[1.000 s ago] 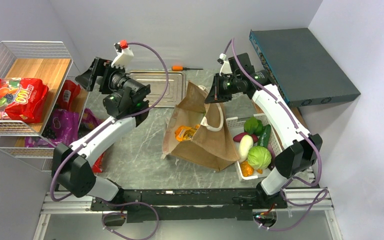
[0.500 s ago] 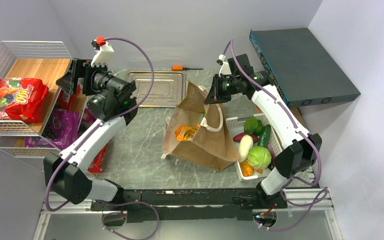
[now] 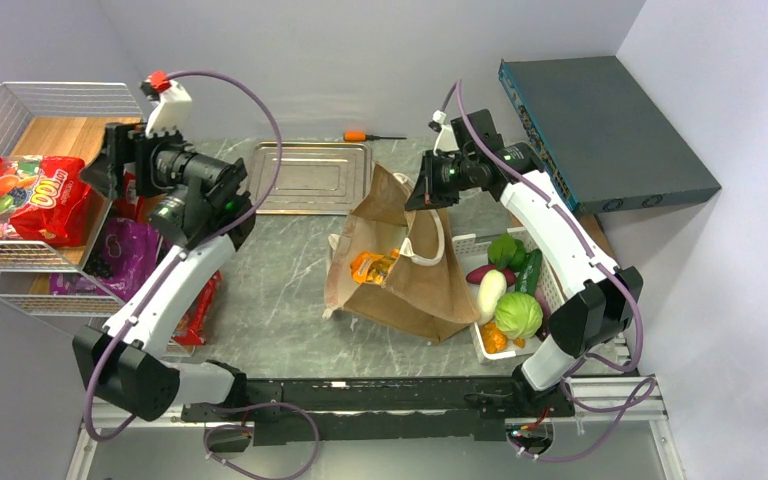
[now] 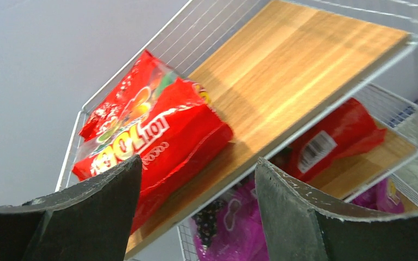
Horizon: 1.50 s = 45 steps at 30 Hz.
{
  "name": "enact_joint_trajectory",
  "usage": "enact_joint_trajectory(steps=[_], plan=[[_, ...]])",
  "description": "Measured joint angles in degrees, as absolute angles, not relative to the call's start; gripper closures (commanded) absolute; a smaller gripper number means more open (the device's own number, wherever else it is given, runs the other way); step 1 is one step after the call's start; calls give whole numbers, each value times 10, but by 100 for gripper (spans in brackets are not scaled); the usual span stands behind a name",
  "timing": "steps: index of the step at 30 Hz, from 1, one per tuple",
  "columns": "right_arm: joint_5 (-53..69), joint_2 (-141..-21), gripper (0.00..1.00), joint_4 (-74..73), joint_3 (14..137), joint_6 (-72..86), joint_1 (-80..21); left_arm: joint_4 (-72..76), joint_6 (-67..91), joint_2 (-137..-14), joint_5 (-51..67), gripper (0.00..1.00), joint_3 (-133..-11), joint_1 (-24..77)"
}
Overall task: Place the food into the grocery bag and tie it
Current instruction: Pick up the snack from the shelf.
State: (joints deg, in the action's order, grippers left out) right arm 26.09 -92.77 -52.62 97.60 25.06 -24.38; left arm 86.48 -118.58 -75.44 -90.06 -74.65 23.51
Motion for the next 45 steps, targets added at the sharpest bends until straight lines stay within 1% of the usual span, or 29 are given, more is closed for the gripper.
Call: enact_joint_trajectory(steps=[5,11,17,23,32,35,40,45], plan=[[261,-928,100,-523,971,251,-249,865,-1186,-725,-899,23,-742,208],[261,-927,100,-522,968,251,-259,865,-1186,-719,-899,23,-740,194],[260,-922,100,-521,962,251,-261,865,-1186,-708,-899,24,-719,185],[259,-919,100,-521,961,251,-264,865,-1186,-695,-899,22,-693,175],[258,-919,100,-521,960,250,-267,865,-1186,-673,-896,16,-659,160],[258,-919,100,-522,960,251,-269,865,-1185,-672,-892,12,-658,158],[258,-919,100,-522,960,251,-271,865,-1182,-673,-877,1,-652,154],[258,-919,100,-522,960,251,-273,863,-1176,-681,-864,1,-652,145]])
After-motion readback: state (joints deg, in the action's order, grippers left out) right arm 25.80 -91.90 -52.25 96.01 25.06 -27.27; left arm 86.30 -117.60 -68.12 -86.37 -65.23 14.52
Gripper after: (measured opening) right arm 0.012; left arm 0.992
